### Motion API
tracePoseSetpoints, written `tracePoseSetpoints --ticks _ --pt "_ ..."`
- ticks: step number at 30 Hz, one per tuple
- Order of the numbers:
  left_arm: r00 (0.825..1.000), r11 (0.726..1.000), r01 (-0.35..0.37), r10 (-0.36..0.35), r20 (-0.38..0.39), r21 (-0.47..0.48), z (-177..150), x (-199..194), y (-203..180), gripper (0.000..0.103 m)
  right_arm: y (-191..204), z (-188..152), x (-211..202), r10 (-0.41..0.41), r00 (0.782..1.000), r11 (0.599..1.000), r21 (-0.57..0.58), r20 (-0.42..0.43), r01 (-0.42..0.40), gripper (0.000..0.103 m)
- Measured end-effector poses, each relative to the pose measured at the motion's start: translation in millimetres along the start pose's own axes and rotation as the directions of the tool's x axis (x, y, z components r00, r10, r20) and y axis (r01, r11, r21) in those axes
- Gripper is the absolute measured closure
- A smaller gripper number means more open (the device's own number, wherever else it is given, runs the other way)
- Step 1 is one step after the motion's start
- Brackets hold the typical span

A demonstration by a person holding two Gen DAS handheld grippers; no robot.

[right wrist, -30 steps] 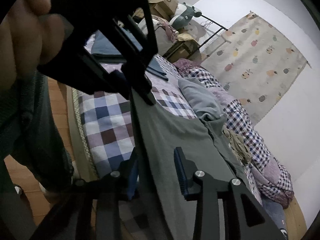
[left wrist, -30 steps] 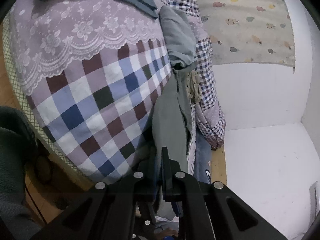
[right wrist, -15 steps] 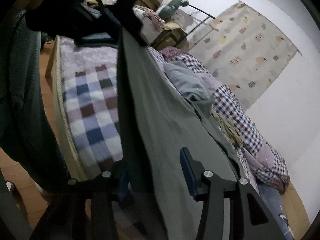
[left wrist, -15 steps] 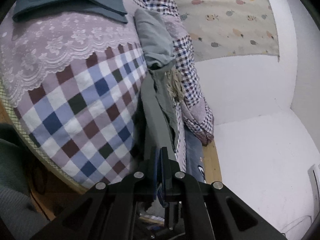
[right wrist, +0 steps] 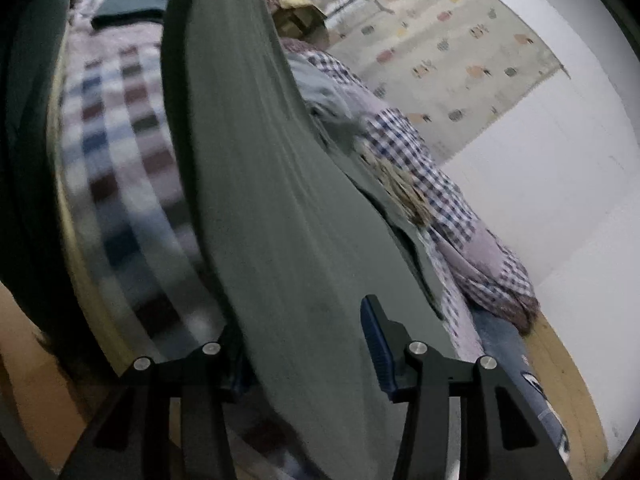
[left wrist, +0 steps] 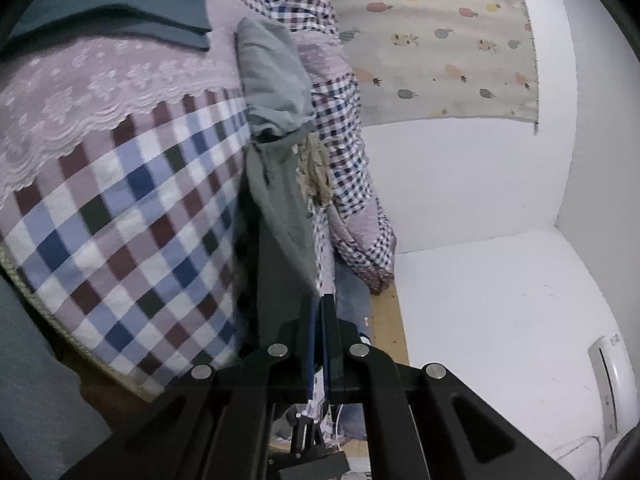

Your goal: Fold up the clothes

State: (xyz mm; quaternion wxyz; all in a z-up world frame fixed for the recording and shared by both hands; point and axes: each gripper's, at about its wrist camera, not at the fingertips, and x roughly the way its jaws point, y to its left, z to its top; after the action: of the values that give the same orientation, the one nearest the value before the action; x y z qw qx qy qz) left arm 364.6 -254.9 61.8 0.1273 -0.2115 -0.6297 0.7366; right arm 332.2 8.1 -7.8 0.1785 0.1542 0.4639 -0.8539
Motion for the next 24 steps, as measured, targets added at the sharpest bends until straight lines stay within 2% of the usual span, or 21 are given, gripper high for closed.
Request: tracePoseSetpoints --ticks 5,11,14,16,17,18,20,24 --pt "1.000 1.000 0.022 -0.022 -0.006 0.006 6.7 5.1 -11.3 0.103 -31.8 -47.1 10.5 -0.082 0.990 0.997 -0.010 -0.112 0.082 0.052" --pt "1.000 1.000 0.022 -0.022 -0.013 0.019 11.0 8.9 -18.9 0.102 -72.4 -106.2 23.3 -0.161 0.955 0.986 -0.010 -0.248 0.164 0.052" --pt "1.000 1.000 0.002 -0.001 -0.010 0.023 11.3 4.6 -17.2 0.102 -89.1 -122.6 26.8 -0.146 0.941 0.988 0.004 -0.305 0.155 0.053" --pt "1.000 0.999 -0.025 0.025 -0.009 0.030 11.3 2.1 -14.2 0.102 -96.5 -125.7 23.4 -0.131 0.942 0.990 0.017 -0.309 0.143 0.054" --pt "0.999 0.999 -0.038 0.038 -0.008 0.032 11.1 1.0 -12.6 0.102 -99.1 -124.8 21.5 -0.121 0.944 0.991 0.021 -0.306 0.134 0.060" --pt "0.999 0.998 -0.048 0.049 -0.007 0.033 11.1 -0.3 -10.9 0.102 -101.4 -123.8 19.5 -0.113 0.946 0.992 0.023 -0.304 0.126 0.075" --pt "0.998 0.998 -0.062 0.062 -0.009 0.027 11.3 -3.0 -7.4 0.102 -103.4 -122.8 11.6 -0.100 0.947 0.993 0.028 -0.307 0.113 0.096" --pt "0.998 0.998 -0.064 0.064 -0.019 0.003 10.0 -7.4 -6.0 0.102 -125.5 -116.3 -1.9 -0.040 0.951 0.988 0.127 -0.305 0.082 0.102"
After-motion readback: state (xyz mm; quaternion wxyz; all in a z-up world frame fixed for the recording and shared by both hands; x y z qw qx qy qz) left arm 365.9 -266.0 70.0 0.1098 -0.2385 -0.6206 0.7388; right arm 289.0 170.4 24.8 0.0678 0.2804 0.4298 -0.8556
